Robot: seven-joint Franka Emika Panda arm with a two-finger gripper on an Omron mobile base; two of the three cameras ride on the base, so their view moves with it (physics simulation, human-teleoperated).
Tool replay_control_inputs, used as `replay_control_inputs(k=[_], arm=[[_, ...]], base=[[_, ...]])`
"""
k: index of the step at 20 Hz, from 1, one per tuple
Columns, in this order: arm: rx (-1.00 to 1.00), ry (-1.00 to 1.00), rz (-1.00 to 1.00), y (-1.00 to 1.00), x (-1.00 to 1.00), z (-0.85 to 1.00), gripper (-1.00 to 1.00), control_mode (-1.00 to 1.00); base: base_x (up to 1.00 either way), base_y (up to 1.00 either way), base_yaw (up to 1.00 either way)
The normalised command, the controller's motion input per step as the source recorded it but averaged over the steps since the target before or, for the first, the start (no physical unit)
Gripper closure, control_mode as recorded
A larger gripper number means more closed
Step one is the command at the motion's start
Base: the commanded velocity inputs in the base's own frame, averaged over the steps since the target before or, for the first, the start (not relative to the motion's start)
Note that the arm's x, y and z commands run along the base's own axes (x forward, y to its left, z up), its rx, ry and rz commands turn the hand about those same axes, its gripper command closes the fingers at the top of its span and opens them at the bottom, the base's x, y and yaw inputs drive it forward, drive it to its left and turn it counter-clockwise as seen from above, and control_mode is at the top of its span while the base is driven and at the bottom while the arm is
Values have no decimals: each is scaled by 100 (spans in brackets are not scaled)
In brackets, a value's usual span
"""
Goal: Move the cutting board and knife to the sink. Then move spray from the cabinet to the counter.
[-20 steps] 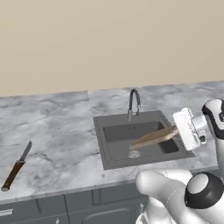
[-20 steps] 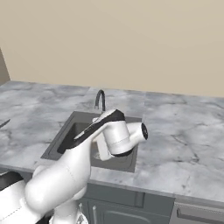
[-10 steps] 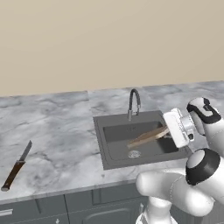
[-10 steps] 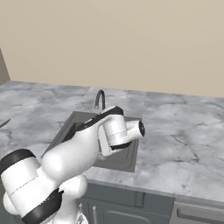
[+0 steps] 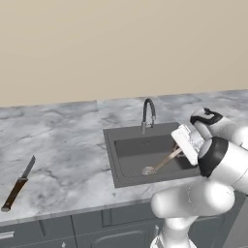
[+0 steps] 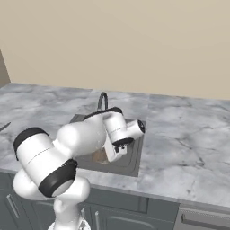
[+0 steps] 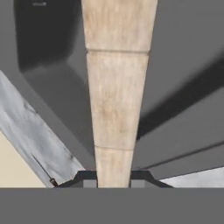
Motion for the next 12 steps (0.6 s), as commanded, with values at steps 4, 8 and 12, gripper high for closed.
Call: replay_control_inputs(k=[4,8,12], arm=[[0,4,0,0,21,-41,100,-100],[10,-1,0,4,15,-33,100,-100],[24,-16,0,2,-1,-7,100,-100]], base=[[0,0,0],[0,0,0],[0,0,0]])
